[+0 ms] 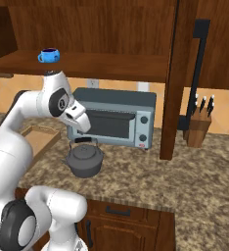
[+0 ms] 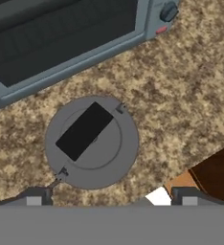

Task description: Pick the kettle from the counter and place it on the tray. Then pick the mug from the cabinet and place it on the tray. Then close the cabinet doors.

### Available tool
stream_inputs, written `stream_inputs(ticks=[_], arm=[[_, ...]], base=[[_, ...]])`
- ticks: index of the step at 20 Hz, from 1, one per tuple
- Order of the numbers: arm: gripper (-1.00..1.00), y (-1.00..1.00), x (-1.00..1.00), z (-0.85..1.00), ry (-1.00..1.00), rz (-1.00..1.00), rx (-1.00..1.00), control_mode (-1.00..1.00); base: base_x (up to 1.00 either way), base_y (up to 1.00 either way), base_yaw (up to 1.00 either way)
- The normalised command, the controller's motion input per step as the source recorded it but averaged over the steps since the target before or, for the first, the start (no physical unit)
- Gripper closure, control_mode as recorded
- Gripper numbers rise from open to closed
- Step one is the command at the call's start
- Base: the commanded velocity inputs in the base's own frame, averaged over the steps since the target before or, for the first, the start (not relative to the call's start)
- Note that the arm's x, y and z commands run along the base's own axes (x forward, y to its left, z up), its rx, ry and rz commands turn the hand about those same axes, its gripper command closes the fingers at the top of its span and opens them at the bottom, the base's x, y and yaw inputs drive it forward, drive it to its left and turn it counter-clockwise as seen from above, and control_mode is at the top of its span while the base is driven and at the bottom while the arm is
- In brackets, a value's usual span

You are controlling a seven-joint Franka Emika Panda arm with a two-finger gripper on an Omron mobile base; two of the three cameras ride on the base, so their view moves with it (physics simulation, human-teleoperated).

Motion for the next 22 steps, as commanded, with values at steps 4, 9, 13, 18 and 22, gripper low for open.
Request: stream_inputs(ticks=[4,9,13,18,22], arm=[[-1.0,0.0,0.45,-0.49,0.0,-0.1,0.03,-1.0],[-1.0,0.02,0.49,-0.36,0.0,-0.14,0.07,-1.0],[-1.0,0.04,0.1,-0.34,0.0,-0.1,0.02,-1.0],[-1.0,0.01,0.01,-0.31,0.0,-0.08,0.01,-1.0],[-1.0,0.01,0.0,-0.3,0.0,-0.07,0.0,-1.0]], base=[[0.0,0.0,0.0],[0.0,0.0,0.0],[0.0,0.0,0.0],[0.0,0.0,0.0],[0.0,0.0,0.0]])
